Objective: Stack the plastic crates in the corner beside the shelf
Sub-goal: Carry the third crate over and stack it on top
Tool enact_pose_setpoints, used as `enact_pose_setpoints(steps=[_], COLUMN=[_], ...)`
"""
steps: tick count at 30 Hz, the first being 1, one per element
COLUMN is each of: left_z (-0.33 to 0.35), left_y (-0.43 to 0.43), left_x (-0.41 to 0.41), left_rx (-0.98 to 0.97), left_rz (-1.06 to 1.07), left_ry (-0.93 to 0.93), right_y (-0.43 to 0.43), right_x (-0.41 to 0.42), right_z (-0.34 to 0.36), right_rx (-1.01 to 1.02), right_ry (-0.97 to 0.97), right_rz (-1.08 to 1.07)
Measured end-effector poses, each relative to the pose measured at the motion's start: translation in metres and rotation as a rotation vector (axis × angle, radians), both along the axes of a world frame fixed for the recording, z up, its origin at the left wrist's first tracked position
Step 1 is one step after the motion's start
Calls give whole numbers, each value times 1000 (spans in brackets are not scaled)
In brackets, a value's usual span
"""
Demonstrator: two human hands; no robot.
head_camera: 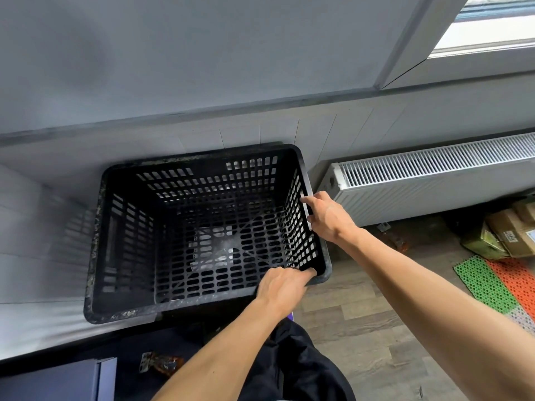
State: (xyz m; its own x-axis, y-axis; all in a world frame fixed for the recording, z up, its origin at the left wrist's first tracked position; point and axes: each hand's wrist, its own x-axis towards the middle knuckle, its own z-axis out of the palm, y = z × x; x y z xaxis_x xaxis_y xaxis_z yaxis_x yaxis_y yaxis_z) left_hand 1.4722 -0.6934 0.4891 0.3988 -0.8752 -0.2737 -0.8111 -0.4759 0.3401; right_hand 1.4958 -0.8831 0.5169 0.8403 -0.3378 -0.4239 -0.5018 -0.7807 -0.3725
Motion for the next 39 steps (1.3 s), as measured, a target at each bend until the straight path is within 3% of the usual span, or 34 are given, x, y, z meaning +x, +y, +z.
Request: enact_pose_setpoints(steps=[14, 26, 32, 39], left_z=[-7, -22, -20, -9], left_y=[-4, -4, -6, 7], left_x=[4, 8, 7, -7], left_rx=[-27, -92, -35, 51], left_rz=[-51, -4, 31, 154], left_ry=[-99, -59, -20, -130], right_y=[3, 27, 21, 20], right_x=[4, -28, -48, -81], right_z=[-7, 24, 20, 6], right_rx=[-66, 259, 173, 106], right_ry=[-95, -256, -89, -77], right_rz=[-26, -67, -10, 151])
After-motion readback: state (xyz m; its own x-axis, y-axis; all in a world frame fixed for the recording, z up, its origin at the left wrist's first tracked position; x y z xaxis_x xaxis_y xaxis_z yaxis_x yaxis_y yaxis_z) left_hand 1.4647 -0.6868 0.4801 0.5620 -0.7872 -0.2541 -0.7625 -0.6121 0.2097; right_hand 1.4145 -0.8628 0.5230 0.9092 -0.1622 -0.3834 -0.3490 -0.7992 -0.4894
